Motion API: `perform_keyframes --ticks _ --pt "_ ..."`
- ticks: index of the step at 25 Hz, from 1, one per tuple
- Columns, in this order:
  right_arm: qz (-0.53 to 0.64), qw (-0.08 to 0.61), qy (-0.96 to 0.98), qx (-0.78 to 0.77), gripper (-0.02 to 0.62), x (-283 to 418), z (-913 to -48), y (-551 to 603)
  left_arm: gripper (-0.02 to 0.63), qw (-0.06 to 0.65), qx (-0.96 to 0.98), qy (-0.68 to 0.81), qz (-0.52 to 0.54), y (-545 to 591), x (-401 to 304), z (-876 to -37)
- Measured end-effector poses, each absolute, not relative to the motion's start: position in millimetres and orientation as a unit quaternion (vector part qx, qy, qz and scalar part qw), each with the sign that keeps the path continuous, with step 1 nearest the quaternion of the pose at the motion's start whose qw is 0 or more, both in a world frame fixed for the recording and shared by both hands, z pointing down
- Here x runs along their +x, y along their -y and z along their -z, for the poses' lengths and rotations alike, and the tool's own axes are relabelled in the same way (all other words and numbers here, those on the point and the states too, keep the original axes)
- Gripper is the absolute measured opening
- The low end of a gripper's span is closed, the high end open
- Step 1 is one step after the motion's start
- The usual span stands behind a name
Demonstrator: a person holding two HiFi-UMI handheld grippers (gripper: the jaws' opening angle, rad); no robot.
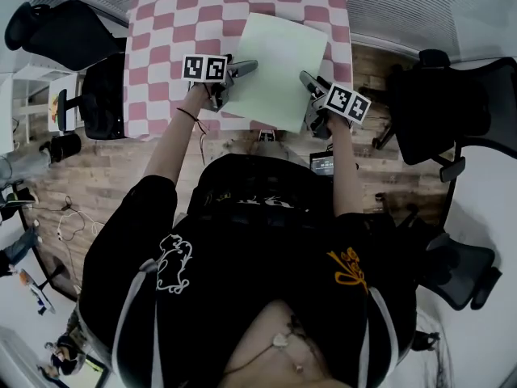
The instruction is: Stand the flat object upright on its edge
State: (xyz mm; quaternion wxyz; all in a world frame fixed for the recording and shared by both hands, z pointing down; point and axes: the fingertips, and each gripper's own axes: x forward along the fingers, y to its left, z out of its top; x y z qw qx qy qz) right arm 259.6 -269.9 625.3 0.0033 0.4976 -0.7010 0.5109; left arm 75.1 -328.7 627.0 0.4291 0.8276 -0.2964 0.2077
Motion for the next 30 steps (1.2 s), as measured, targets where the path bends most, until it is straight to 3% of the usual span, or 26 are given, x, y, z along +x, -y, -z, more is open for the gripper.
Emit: perform_keyframes --ticks 5,14,23,30 --pt "-0.511 0.028 0.705 0.490 0.264 259 -634 272 0.428 0.454 0.830 0.240 -0.218 324 85 -635" --pt "-0.457 0.080 0.733 0.498 0.264 256 -616 271 0.408 0.414 0.842 0.242 -0.248 314 80 -618" --pt "-0.314 0.122 0.782 0.524 0.256 245 -536 282 0.393 0.296 0.889 0.265 -0.229 320 71 -551" --pt "-0.222 0.148 0.789 0.553 0.245 230 -490 297 0.370 0.158 0.909 0.291 -0.251 337 55 -498"
